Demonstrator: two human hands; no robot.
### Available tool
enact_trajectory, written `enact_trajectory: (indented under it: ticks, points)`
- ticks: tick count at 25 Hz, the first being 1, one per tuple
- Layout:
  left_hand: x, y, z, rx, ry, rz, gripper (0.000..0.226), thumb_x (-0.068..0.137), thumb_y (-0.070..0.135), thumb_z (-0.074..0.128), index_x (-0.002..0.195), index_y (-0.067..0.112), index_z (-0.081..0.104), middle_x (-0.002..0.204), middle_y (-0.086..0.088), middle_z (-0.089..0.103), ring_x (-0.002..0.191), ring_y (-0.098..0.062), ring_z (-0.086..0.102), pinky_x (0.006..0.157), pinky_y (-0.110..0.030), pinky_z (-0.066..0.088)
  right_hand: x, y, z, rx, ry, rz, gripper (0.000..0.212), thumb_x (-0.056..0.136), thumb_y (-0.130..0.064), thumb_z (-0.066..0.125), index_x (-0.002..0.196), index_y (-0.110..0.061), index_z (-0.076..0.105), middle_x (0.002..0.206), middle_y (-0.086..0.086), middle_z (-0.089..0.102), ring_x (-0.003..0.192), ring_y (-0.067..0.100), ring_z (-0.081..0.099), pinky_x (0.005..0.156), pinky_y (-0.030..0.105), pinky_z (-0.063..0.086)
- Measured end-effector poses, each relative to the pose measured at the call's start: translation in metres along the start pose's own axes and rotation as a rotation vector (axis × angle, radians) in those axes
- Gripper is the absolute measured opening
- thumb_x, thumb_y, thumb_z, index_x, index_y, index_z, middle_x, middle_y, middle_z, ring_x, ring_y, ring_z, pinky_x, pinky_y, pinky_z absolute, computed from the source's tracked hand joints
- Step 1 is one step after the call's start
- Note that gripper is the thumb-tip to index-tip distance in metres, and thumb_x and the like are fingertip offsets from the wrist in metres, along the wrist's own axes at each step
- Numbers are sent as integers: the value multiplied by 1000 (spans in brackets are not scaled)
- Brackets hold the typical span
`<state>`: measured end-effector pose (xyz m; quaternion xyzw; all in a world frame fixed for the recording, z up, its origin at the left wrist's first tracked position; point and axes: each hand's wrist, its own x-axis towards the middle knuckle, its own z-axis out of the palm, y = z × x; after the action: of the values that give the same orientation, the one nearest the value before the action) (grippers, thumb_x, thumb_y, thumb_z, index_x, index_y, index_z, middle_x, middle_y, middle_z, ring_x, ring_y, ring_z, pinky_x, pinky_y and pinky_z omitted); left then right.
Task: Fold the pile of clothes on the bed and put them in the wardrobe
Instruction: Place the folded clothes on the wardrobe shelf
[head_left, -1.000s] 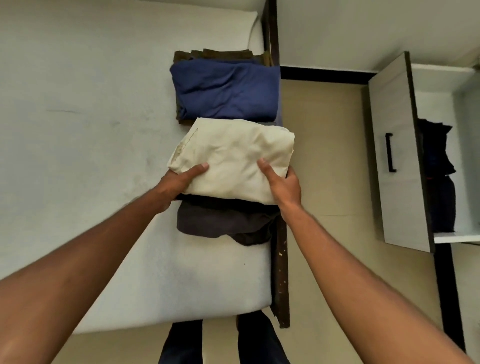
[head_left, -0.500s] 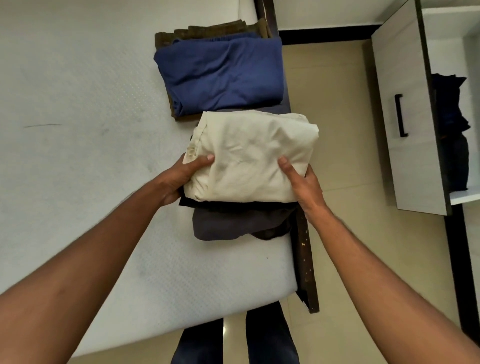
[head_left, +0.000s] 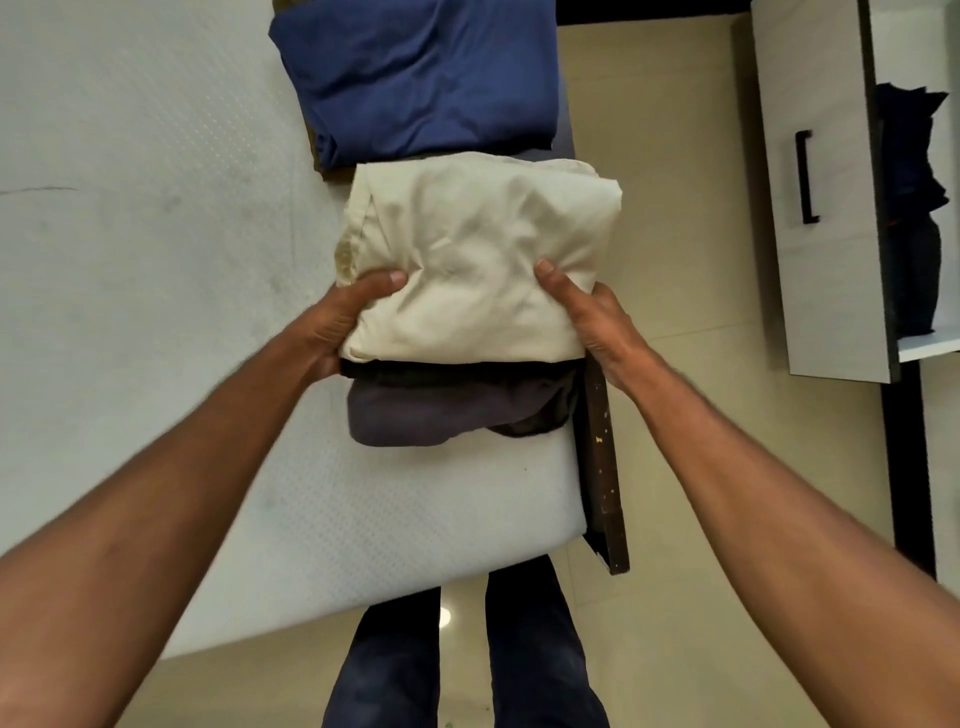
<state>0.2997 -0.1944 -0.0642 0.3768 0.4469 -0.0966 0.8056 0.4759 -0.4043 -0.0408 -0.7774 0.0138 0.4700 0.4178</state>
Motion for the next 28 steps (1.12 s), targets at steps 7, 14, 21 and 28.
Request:
enact_trajectory:
  ticks: [7, 14, 21, 28]
  points:
    - [-34, -13, -46, 116, 68, -65, 92, 39, 53, 95, 122, 29, 62, 92, 10, 77, 81, -7, 74, 62, -26, 58, -30, 46, 58, 44, 10, -8, 103, 54, -88, 74, 138, -32, 53, 136, -8, 61, 124, 15, 60, 107, 41, 49]
    - [-31, -13, -23, 20, 107, -52, 86, 36, 50, 95, 114, 27, 66, 94, 6, 78, 84, -12, 75, 60, -25, 59, -10, 46, 41, 146, -60, -33, 105, 52, -71, 80, 143, -33, 44, 133, -11, 63, 118, 6, 62, 105, 32, 50]
    - [-29, -19, -19, 43, 77, -10, 96, 37, 59, 93, 122, 27, 64, 103, 6, 77, 91, -10, 74, 63, -23, 58, 12, 46, 34, 203, -200, -25, 126, 33, -76, 90, 141, -29, 46, 132, -7, 67, 118, 8, 66, 99, 26, 53]
    - [-25, -11, -24, 8, 43, -89, 109, 15, 64, 94, 114, 28, 69, 95, 2, 78, 82, -15, 76, 61, -28, 60, 21, 48, 37, 268, -302, 69, 122, 43, -68, 94, 147, -26, 46, 133, -2, 68, 123, 17, 65, 113, 44, 47]
